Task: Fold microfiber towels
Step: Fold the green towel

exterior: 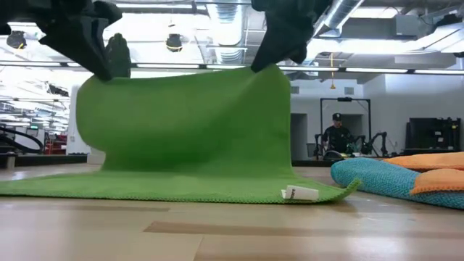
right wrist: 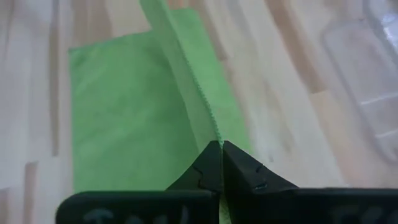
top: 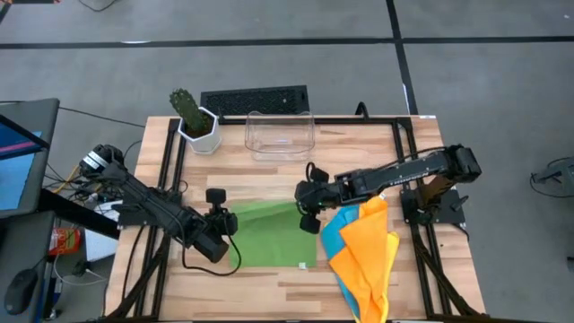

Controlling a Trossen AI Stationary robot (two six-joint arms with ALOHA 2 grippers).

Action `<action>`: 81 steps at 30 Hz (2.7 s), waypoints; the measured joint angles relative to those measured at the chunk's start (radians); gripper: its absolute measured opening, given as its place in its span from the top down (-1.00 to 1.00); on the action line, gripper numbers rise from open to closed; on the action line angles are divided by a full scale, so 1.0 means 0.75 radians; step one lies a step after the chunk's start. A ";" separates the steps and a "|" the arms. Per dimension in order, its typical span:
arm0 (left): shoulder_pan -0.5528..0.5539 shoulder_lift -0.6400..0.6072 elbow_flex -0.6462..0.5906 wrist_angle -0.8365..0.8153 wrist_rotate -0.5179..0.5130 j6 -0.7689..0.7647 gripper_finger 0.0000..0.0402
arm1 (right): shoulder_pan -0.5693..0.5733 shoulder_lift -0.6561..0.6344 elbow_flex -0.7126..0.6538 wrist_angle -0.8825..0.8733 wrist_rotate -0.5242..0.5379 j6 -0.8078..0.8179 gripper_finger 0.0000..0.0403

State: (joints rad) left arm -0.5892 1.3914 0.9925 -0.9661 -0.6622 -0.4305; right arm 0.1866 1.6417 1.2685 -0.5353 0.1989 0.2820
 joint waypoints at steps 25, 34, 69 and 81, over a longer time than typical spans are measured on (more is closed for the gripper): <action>-0.068 0.002 -0.023 0.166 0.162 -0.011 1.00 | 0.201 0.000 -0.178 0.244 0.013 0.219 0.85; -0.071 0.002 -0.022 0.179 0.191 -0.018 1.00 | 0.227 0.107 -0.180 0.299 -0.017 0.259 0.80; -0.064 0.006 -0.035 0.389 0.355 -0.030 0.41 | 0.272 0.163 -0.176 0.312 -0.089 0.282 0.31; -0.056 0.007 -0.304 0.776 0.389 -0.082 0.46 | 0.280 0.257 -0.177 0.279 -0.103 0.307 0.22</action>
State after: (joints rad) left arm -0.6312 1.3969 0.7647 -0.3841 -0.3706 -0.4919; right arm 0.3965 1.8343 1.1355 -0.3260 0.1219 0.5121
